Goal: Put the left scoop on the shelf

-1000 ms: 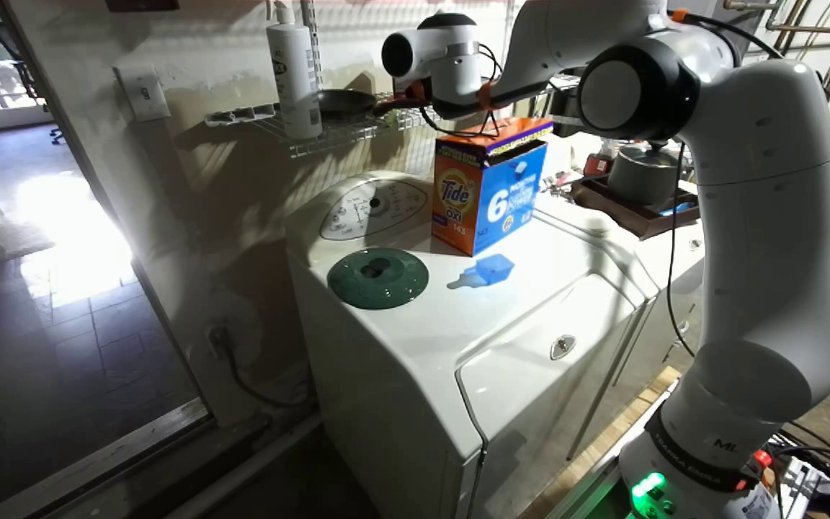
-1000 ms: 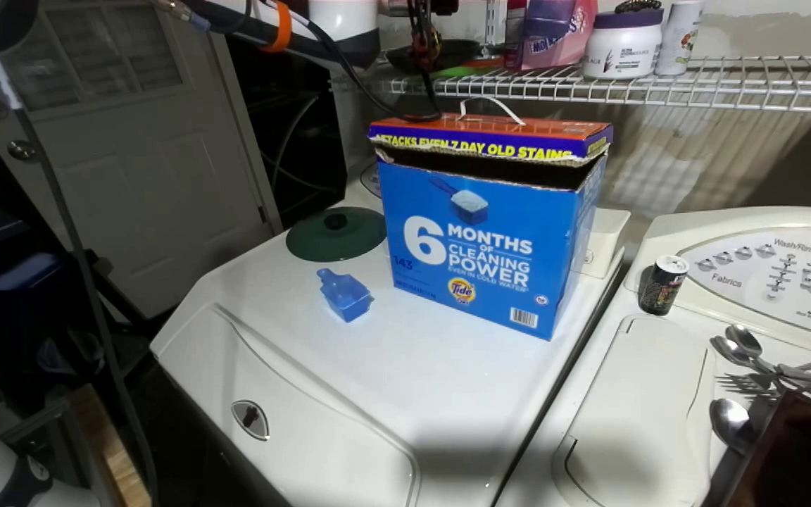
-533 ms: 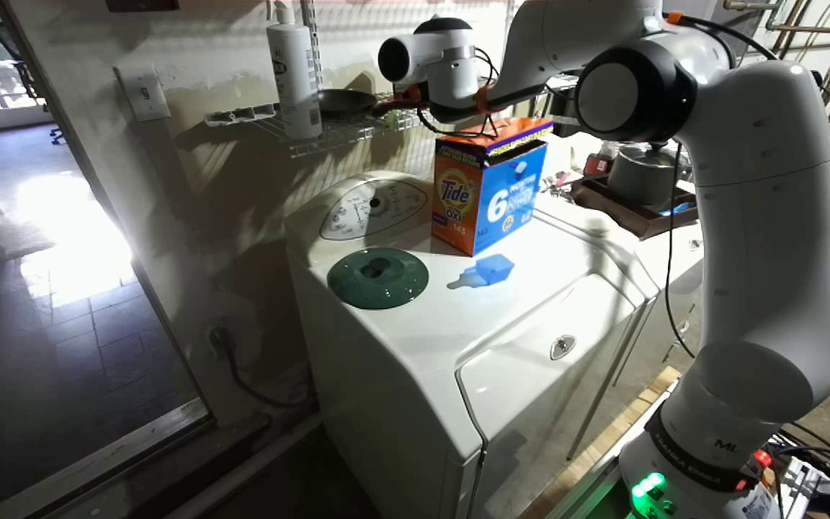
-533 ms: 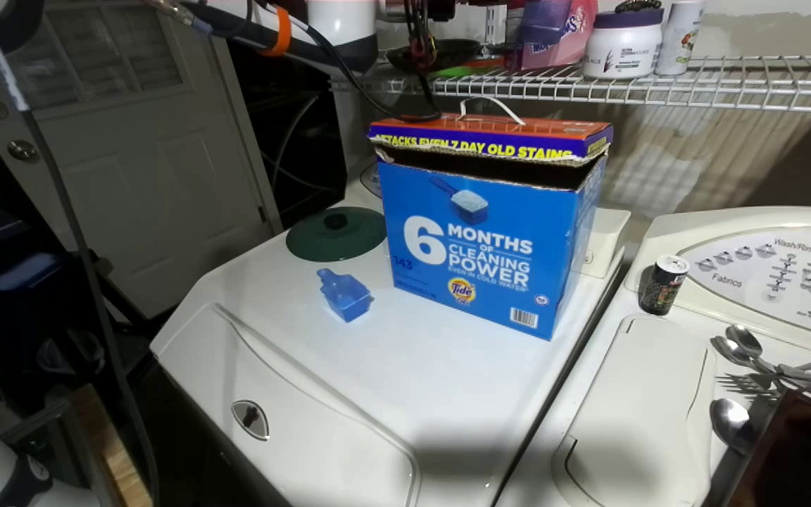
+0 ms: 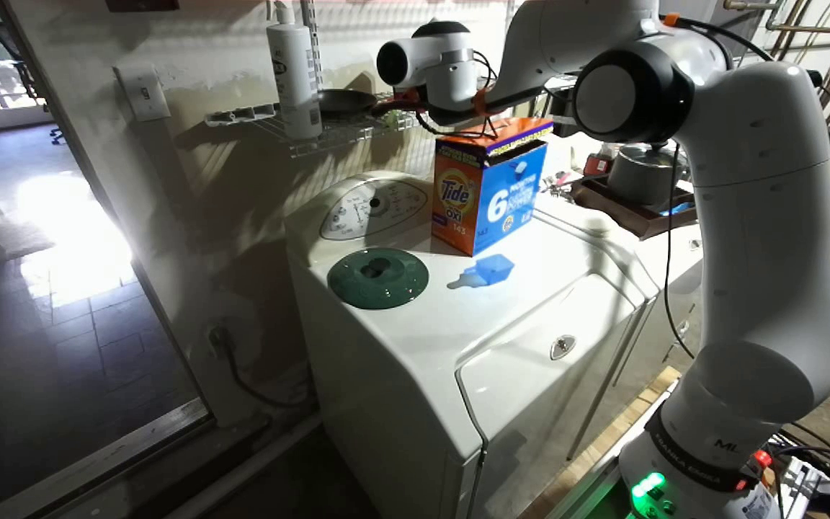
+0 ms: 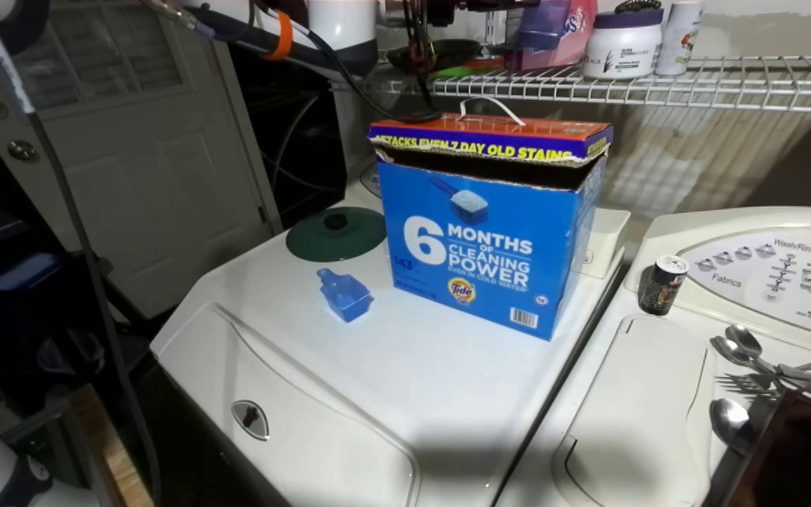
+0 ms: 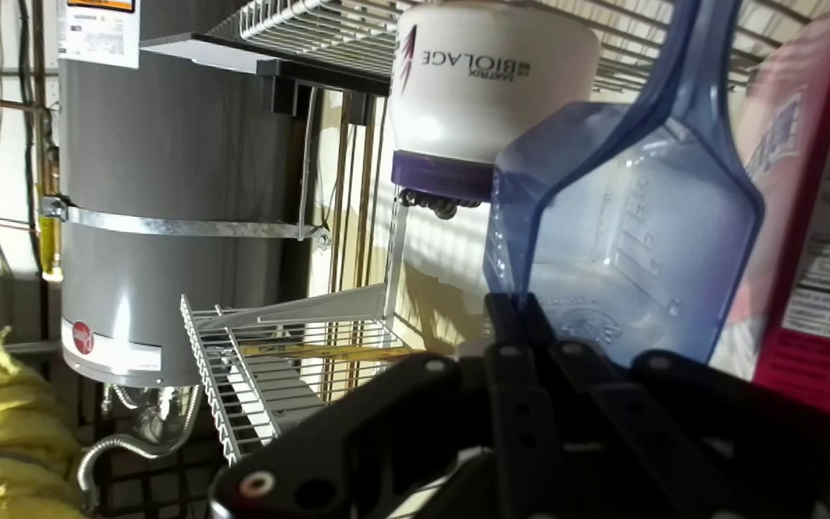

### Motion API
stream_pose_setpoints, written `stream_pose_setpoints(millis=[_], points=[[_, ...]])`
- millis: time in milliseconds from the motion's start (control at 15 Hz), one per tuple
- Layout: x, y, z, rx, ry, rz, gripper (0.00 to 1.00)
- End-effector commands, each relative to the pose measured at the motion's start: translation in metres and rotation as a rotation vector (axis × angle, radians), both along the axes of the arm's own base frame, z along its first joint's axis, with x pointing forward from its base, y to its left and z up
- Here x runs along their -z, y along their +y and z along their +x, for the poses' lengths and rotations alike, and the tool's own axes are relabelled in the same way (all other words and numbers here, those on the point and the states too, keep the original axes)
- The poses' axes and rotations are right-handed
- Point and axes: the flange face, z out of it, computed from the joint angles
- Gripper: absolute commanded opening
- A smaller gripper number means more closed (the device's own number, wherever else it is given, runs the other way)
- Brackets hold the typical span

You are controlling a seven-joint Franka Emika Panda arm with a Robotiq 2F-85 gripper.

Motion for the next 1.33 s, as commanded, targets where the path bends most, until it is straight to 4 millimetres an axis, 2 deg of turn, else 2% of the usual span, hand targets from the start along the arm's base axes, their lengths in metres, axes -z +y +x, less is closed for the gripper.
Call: stream_pose_setpoints(millis=[0, 1267], points=[[0.012, 0.004, 0.0, 0.026, -0.001, -0.022, 0.01], [0.039, 0.014, 0.003, 0.086, 0.035, -0.068, 0.01]])
